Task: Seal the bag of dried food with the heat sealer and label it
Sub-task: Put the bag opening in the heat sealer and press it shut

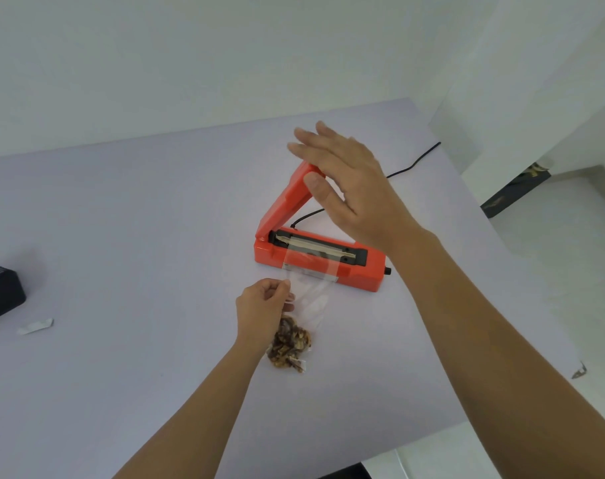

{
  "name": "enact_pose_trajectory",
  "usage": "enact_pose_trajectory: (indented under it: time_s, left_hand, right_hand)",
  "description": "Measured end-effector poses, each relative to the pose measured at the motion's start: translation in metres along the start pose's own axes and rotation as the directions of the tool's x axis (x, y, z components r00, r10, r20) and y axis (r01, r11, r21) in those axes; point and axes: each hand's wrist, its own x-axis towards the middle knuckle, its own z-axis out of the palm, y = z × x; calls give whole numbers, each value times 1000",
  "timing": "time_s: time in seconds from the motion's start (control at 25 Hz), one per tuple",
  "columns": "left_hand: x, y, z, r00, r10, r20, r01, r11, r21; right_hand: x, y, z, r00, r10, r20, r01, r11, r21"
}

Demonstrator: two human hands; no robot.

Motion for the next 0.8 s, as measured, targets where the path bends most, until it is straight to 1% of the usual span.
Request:
enact_pose_trajectory:
  time_s: [0.12,0.2,0.36,0.48,0.6,0.8]
  left_hand:
    - [0,0,0,1000,2,-4,-2,1000,14]
    - [1,0,-1,1000,-2,-7,2,1000,7]
    - [0,0,0,1000,-5,-2,5,1000,2]
    - [0,-1,0,1000,-3,-2,3,1000,-2]
    - [0,0,0,1000,-6,-3,6,1000,-7]
    - [-2,-2,-1,1000,-7,2,7,1000,-6]
  right_hand:
    - [0,1,0,999,17,-42,-19,999,-40]
    - [-2,3,0,995,75,-59,-78,996,-49]
    - [-20,11,2,975,223,-2,-223,975,23]
    - [-36,20,8,954,299,-22,-297,953,58]
    - [-52,36,17,936,349,-52,-350,937,-2]
    - [-80,59,30,902,433,-4,-431,897,-98]
